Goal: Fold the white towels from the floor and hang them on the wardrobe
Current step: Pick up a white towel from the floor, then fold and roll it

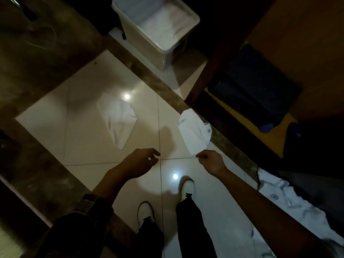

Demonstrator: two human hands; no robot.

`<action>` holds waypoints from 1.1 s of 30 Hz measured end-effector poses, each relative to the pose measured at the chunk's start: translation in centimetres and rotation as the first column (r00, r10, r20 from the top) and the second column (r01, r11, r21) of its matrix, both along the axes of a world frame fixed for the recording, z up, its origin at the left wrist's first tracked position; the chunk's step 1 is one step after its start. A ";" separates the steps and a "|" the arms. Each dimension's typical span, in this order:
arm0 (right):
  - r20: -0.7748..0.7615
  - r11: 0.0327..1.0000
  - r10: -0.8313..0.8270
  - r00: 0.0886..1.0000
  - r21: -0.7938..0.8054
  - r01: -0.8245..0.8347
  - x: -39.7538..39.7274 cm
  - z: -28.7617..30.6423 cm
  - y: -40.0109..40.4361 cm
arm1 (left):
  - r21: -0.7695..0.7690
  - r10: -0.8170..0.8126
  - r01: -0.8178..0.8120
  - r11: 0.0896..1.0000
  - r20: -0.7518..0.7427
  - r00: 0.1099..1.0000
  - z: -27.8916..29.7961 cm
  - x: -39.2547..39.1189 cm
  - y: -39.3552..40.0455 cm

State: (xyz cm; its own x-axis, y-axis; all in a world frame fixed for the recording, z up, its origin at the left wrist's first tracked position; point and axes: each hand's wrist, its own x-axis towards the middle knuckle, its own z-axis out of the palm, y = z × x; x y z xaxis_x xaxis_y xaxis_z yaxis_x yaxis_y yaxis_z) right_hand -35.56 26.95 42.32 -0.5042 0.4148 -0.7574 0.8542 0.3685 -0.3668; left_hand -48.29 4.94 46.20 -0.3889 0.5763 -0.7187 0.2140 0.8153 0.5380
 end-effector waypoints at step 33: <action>0.282 0.676 0.392 0.876 0.558 -0.481 -0.9 -49.6 5.5 | 0.065 0.265 -0.274 0.960 0.113 0.958 -47.1 4.9 9.0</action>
State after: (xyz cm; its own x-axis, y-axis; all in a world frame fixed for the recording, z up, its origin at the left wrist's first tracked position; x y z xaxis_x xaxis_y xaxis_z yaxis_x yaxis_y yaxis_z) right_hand -36.42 32.50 -7.29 -0.6626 0.5559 -0.5020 0.5606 0.8125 0.1598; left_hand -43.44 13.94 -0.86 -0.4645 0.5166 -0.7193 -0.0672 0.7893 0.6103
